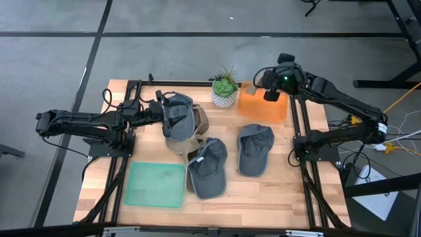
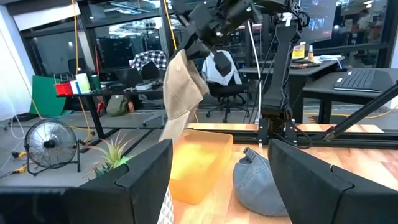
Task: Pick & Place hat
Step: Put the bottom right brown cap into the orange bin
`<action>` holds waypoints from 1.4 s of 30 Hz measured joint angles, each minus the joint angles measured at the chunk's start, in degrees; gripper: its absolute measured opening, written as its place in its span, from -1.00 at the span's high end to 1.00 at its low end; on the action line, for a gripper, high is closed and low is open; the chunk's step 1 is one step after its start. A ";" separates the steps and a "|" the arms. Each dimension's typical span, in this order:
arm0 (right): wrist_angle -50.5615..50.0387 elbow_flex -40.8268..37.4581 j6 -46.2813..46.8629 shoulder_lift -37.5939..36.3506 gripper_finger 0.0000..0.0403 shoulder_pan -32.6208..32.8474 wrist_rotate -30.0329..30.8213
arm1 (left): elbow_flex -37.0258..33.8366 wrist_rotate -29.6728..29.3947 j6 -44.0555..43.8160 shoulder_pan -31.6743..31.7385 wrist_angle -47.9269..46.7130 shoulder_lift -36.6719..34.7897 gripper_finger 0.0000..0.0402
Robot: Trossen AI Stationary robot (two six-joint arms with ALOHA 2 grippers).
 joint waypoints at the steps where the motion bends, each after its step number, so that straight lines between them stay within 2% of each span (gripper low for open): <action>1: -0.45 0.00 1.13 0.34 0.96 -0.59 -0.02 | 0.00 -0.02 0.00 0.00 -0.01 0.00 -0.29; 6: -2.43 0.00 5.02 2.88 0.96 -2.83 0.12 | 0.00 -0.02 -0.01 0.00 -0.01 0.00 -0.27; 12: -4.73 0.00 5.84 6.25 0.96 -4.77 4.23 | 0.00 -0.02 -0.01 0.00 -0.02 0.00 -0.28; 19: -8.02 -0.12 11.36 9.26 0.96 -6.21 4.50 | 0.00 0.00 -0.01 0.00 -0.03 0.00 -0.27; 26: -5.80 -3.47 12.76 11.04 0.96 -6.22 4.96 | 0.00 -0.02 0.01 0.00 -0.03 0.00 -0.27; 32: -2.07 -6.26 8.67 11.07 0.96 -6.22 15.43 | 0.00 0.01 0.01 0.00 -0.03 0.00 -0.27; 34: -1.40 -6.56 7.33 11.06 0.96 -6.22 16.92 | 0.00 0.01 0.00 0.00 -0.03 0.00 -0.27; 42: -1.62 -6.64 11.32 11.06 0.96 -6.20 8.77 | 0.00 0.01 -0.05 0.00 -0.03 0.00 -0.26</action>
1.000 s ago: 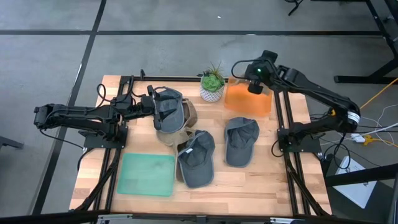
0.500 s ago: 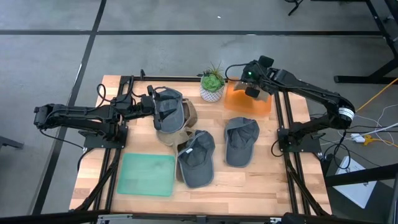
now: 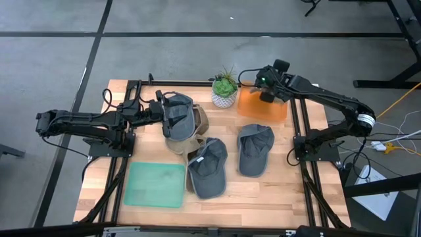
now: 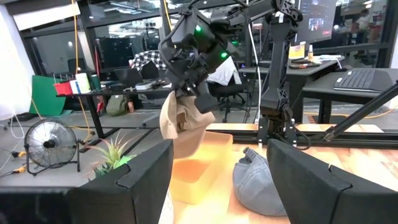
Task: Pick & Place hat
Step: Put the bottom right brown cap into the orange bin
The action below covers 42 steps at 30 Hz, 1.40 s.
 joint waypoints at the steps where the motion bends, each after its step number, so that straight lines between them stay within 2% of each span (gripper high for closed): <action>1: -0.20 0.01 0.99 -0.02 0.96 0.03 -1.10 | 0.00 0.00 0.02 0.00 -0.02 0.00 -0.27; 4: -1.36 0.00 3.24 -0.01 0.96 0.43 -5.37 | 0.00 0.00 -0.06 0.00 -0.02 0.00 -0.27; 12: -5.71 0.00 13.16 -0.02 0.96 2.29 -11.17 | 0.00 0.95 -0.11 0.00 0.00 0.00 -0.27; 19: -3.98 -5.95 16.44 -0.04 0.96 4.11 -10.54 | 0.00 1.57 0.00 0.00 0.02 0.00 -0.26; 22: 0.53 -11.08 15.50 -0.02 0.96 4.04 -9.92 | 0.00 1.57 0.04 0.00 0.02 0.00 -0.27; 26: 7.78 -16.04 12.87 -0.02 0.96 4.38 -5.38 | 0.00 1.57 0.04 0.00 0.38 -0.01 -0.27; 36: 12.73 -17.12 14.19 -0.48 0.96 6.66 -7.10 | 0.00 1.55 0.04 0.00 0.46 0.00 -0.27; 42: 11.46 -17.12 19.76 -0.52 0.93 7.43 -15.64 | 0.00 1.55 0.04 0.00 0.46 0.00 -0.27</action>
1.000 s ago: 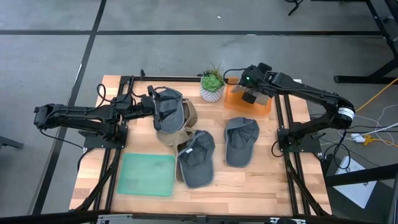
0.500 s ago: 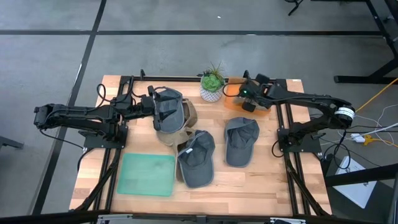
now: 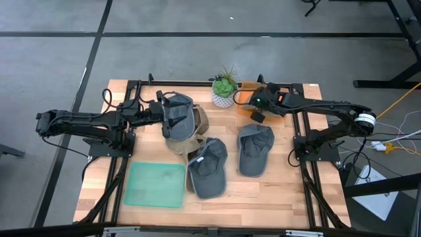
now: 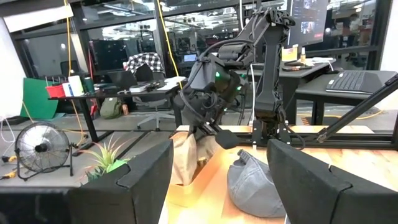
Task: Pick & Place hat
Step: Put the bottom right brown cap into the orange bin
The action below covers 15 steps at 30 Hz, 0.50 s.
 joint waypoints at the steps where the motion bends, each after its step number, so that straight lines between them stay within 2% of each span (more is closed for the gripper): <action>1: -0.13 0.00 0.94 0.00 0.91 0.00 -1.70 | 0.00 0.00 0.00 0.00 0.00 0.00 -0.27; 8: 0.67 0.00 3.83 0.00 0.71 -0.02 -4.47 | 0.00 -0.02 -0.01 0.00 0.00 0.00 -0.26; 15: -3.22 4.62 2.60 0.00 0.31 -0.02 -11.50 | 0.00 -0.02 -1.53 0.00 -0.38 0.00 -0.26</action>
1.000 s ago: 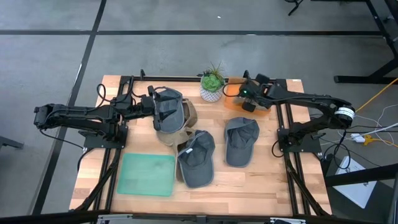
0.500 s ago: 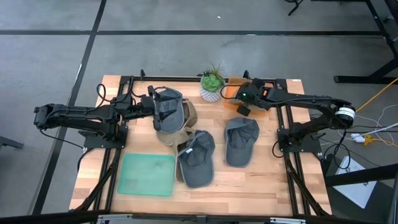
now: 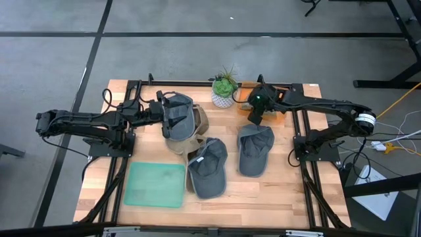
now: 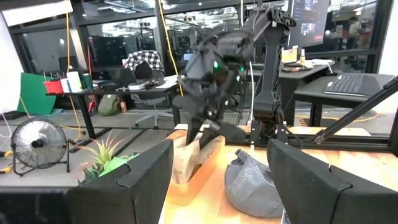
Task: Pick & Place hat
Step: Put the bottom right brown cap into the orange bin, then put the bottom left blue cap into the green bin
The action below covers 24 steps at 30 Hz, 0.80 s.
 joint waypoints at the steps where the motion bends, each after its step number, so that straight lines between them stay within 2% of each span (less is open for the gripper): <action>1: -1.87 1.36 -0.02 0.00 0.25 0.00 -0.80 | 0.00 0.00 -0.03 0.00 -0.06 0.00 -0.26; 6: -9.71 8.52 0.20 -0.04 0.00 0.59 -3.16 | 0.00 0.00 -0.02 0.00 -0.04 0.00 -0.27; 11: -14.27 11.99 0.32 -0.04 -0.11 0.72 -4.10 | 0.00 -0.02 0.00 0.00 -0.07 0.00 -0.26; 14: -14.02 12.13 1.10 -0.04 -0.12 0.66 -10.33 | 0.00 -0.02 0.04 0.00 -0.08 0.00 -0.26; 20: -8.39 9.63 2.45 -0.04 -0.11 3.30 -29.54 | 0.00 -0.02 0.04 0.00 -0.60 0.00 -0.27; 24: -1.93 7.98 4.88 -0.04 -0.07 7.96 -32.74 | 0.00 -0.02 0.04 0.00 -1.30 0.00 -0.26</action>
